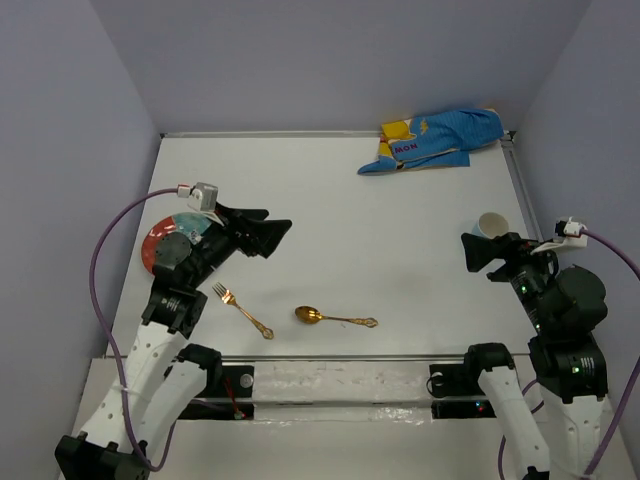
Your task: Set the dinner table for one person
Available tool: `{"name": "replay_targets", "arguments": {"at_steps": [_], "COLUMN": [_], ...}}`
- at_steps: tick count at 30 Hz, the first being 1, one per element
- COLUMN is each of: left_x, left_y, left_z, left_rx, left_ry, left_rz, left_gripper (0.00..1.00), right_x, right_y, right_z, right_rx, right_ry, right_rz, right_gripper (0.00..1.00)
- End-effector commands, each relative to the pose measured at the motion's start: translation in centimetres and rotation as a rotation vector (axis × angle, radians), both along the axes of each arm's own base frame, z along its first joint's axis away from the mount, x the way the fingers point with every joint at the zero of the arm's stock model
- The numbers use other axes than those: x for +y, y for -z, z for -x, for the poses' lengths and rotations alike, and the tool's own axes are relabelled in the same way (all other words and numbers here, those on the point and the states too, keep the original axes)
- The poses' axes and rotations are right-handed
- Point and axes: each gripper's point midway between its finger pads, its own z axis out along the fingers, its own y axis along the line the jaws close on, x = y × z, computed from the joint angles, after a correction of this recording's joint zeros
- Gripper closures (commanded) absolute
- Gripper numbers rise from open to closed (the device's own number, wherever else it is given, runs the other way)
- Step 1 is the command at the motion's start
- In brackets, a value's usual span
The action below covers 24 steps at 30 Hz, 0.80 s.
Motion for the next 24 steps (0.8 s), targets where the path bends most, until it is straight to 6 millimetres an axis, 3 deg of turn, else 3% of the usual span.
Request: {"name": "replay_targets", "arguments": {"at_steps": [1,5,8,11,13,14,15,17,20,22,23,24], "left_x": [0.0,-0.6,-1.6,-3.0,-5.1,-5.7,-7.2,-8.7,-11.8,-13.0,-14.0,-14.5], "left_y": [-1.7,-1.8,-0.9,-1.6,0.4,-0.2,2.9,4.2,7.0,8.5,7.0,7.6], "left_z": [-0.2,-0.5,-3.0,-4.7,-6.9,-8.1,-10.1,-12.1,-17.1,-19.1,-20.6,-21.5], "left_rx": [-0.061,-0.078,-0.025,-0.054,-0.007,-0.037,0.016,0.023,0.011,0.016,-0.020,-0.024], "left_ry": [0.003,0.030,-0.022,-0.110,-0.211,-0.245,-0.248,-0.241,-0.242,-0.235,-0.239,-0.235], "left_rz": [-0.003,0.027,0.021,-0.017,-0.085,-0.123,-0.200,-0.251,-0.390,-0.467,-0.471,-0.508], "left_gripper": [0.01,0.01,0.01,0.01,0.01,0.01,0.01,0.01,0.01,0.01,0.07,0.15], "right_x": [0.2,0.5,1.6,2.4,2.9,3.1,3.2,3.4,3.9,4.2,4.3,4.3], "right_y": [-0.4,-0.6,-0.3,0.3,0.5,0.6,0.7,0.4,1.2,1.5,1.7,1.8], "right_z": [0.1,-0.1,-0.7,-1.7,-2.1,-2.4,-2.6,-2.8,-3.6,-3.9,-4.0,-4.2], "right_rx": [-0.011,-0.023,-0.021,-0.017,-0.018,-0.019,-0.017,-0.036,-0.016,-0.010,-0.006,-0.002], "right_ry": [-0.015,-0.029,-0.078,-0.116,-0.137,-0.147,-0.149,-0.163,-0.184,-0.202,-0.204,-0.205], "right_rz": [0.008,-0.009,-0.057,-0.095,-0.124,-0.138,-0.144,-0.154,-0.181,-0.187,-0.190,-0.188], "right_gripper": [0.11,0.12,0.14,0.15,0.16,0.16,0.17,0.18,0.21,0.21,0.21,0.21]}}
